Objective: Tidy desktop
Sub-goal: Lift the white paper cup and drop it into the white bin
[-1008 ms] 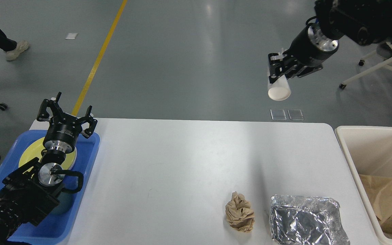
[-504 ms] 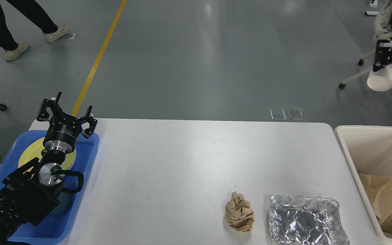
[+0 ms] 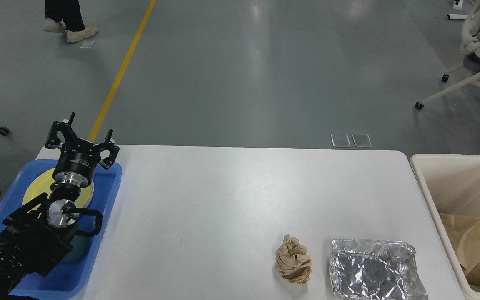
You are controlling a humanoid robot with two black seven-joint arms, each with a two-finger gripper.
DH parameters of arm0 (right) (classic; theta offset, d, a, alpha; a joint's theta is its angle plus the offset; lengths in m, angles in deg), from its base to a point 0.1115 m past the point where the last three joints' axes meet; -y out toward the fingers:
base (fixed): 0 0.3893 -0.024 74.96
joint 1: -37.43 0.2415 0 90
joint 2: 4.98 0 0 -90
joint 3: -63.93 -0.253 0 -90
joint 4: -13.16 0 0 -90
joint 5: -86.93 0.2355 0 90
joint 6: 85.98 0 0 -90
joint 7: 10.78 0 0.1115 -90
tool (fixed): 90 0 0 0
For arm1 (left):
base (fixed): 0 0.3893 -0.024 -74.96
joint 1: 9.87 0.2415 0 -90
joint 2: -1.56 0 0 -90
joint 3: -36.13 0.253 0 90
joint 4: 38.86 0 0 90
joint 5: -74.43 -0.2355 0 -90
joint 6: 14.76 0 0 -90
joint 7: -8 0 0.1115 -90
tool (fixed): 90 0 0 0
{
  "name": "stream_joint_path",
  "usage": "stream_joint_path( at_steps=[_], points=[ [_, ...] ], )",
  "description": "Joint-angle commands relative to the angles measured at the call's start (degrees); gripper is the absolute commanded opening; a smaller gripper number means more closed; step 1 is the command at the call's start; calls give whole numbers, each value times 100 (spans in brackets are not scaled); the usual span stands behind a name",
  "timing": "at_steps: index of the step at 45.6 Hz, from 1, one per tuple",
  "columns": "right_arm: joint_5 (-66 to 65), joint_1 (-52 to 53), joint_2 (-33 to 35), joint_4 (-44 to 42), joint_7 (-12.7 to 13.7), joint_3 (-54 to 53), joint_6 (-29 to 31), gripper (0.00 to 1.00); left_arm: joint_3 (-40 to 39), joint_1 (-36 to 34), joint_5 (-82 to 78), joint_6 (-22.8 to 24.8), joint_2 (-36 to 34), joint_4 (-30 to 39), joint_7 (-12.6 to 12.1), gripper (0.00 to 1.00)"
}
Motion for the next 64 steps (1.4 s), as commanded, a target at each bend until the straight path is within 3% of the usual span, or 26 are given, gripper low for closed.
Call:
stream_joint_path(
  at_steps=[1, 7, 29, 30, 31, 33, 35, 42, 56, 64],
  points=[
    [39, -648, 47, 2, 0, -375, -965, 0, 0, 0, -1, 0, -1, 0, 0, 97],
    [39, -1351, 38, 2, 0, -920, -1528, 0, 0, 0, -1, 0, -1, 0, 0, 97],
    [275, -3347, -401, -94, -18, -3021, -2390, 0, 0, 0, -1, 0, -1, 0, 0, 97],
    [345, -3391, -428, -147, -18, -3056, -2407, 5, 0, 0, -1, 0, -1, 0, 0, 97],
    [416, -3443, -471, -199, -18, -3082, -2416, 17, 0, 0, -1, 0, -1, 0, 0, 97],
    [547, -3523, -533, -313, -18, -3118, -2425, 50, 0, 0, -1, 0, -1, 0, 0, 97],
    [653, -3567, -560, -384, -18, -3126, -2443, 70, 0, 0, -1, 0, -1, 0, 0, 97],
    [759, -3620, -569, -358, -18, -3118, -2425, 74, 0, 0, -1, 0, -1, 0, 0, 97],
    [750, -3497, -463, -33, -9, -3012, -2311, 92, 0, 0, -1, 0, -1, 0, 0, 97],
    [742, -2865, -42, 423, -18, -2556, -1995, 97, 0, 0, -1, 0, -1, 0, 0, 97]
  ],
)
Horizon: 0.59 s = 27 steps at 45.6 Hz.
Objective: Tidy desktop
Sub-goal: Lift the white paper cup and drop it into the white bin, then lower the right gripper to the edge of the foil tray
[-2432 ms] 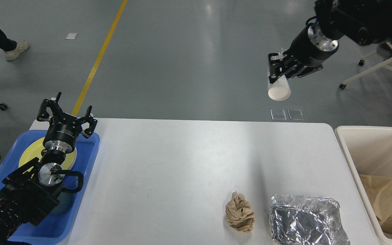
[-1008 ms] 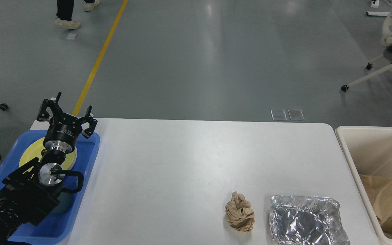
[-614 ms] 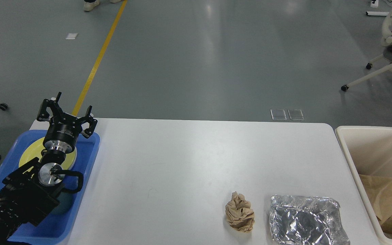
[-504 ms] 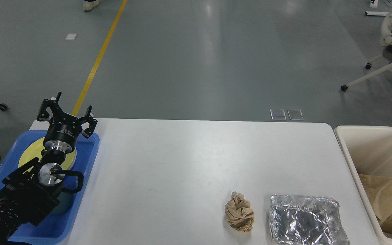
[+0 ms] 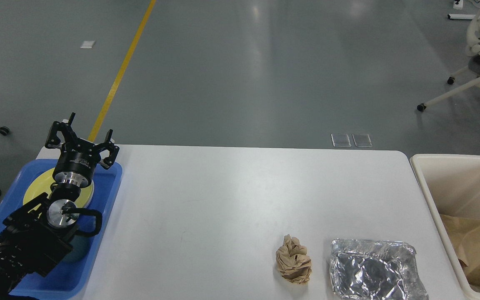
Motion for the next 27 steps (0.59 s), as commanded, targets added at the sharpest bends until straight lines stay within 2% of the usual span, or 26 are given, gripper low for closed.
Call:
stream_joint_path(
  at_steps=[1, 6, 13, 20, 27],
  points=[
    [-4, 619, 298, 375, 3, 521, 373, 97, 0, 0, 0, 0, 0, 0, 8, 97],
    [-66, 1708, 606, 858, -6, 1522, 1146, 98, 0, 0, 0, 0, 8, 0, 0, 97],
    [-57, 3475, 545, 1263, 3, 3078, 2578, 99, 0, 0, 0, 0, 0, 0, 0, 97],
    [-101, 4698, -25, 1545, 11, 4169, 3906, 99, 0, 0, 0, 0, 0, 0, 0, 97],
    [-259, 5164, -729, 1545, 3, 4513, 4671, 99, 0, 0, 0, 0, 0, 0, 0, 97]
  ],
)
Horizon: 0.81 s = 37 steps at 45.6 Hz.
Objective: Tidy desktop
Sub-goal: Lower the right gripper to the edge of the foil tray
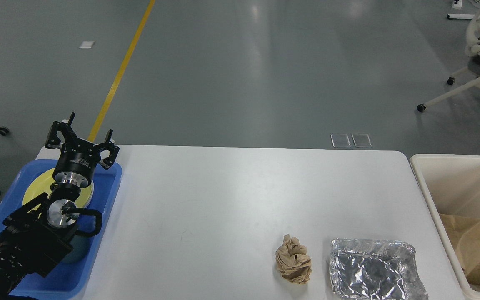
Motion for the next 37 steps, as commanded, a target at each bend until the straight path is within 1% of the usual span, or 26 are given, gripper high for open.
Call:
stream_joint_path(
  at_steps=[1, 4, 10, 14, 19, 24, 28, 36, 37],
  points=[
    [-179, 416, -608, 10, -2, 241, 634, 99, 0, 0, 0, 0, -1, 0, 0, 97],
    [-311, 644, -924, 10, -2, 258, 854, 99, 0, 0, 0, 0, -1, 0, 0, 97],
    [-328, 935, -1653, 36, 7, 267, 861, 99, 0, 0, 0, 0, -1, 0, 0, 97],
    [-328, 1031, -2102, 211, 7, 276, 861, 99, 0, 0, 0, 0, -1, 0, 0, 97],
    [-320, 1119, -2550, 510, 7, 232, 861, 99, 0, 0, 0, 0, -1, 9, 0, 97],
    [-223, 1084, -3033, 572, -1, 100, 861, 98, 0, 0, 0, 0, -1, 0, 0, 97],
    [-13, 979, -3263, 572, -1, 4, 861, 98, 0, 0, 0, 0, 7, 0, 0, 97],
    [822, 645, -3465, 581, -1, -111, 861, 98, 0, 0, 0, 0, -1, 0, 0, 97],
    [1093, 514, -3474, 581, -2, -146, 861, 97, 0, 0, 0, 0, -1, 0, 0, 97]
  ],
)
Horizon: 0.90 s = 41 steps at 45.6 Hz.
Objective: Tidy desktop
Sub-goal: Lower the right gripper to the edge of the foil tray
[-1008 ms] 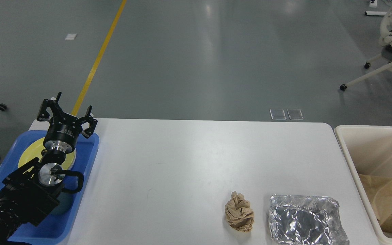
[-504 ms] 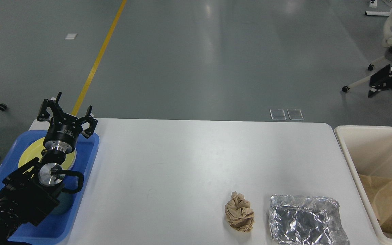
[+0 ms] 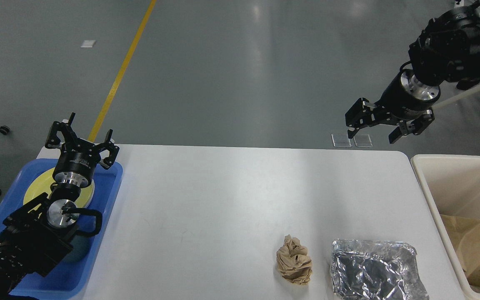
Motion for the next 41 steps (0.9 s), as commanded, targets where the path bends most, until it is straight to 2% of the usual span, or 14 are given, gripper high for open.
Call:
stream_joint_path(
  at_steps=[1, 24, 35, 39, 41],
  points=[
    [661, -290, -48, 0, -3, -74, -1, 97, 0, 0, 1, 0, -2, -1, 0, 97],
    [2613, -1248, 488, 35, -38, 14, -1, 93, 0, 0, 1, 0, -2, -1, 0, 97],
    [2693, -1600, 505, 9, -38, 23, -1, 91, 0, 0, 1, 0, -2, -1, 0, 97],
    [2745, -1697, 505, 0, -30, 5, -1, 92, 0, 0, 1, 0, -2, -1, 0, 97],
    [2754, -1758, 505, 0, -38, -38, -1, 98, 0, 0, 1, 0, -2, -1, 0, 97]
  ],
)
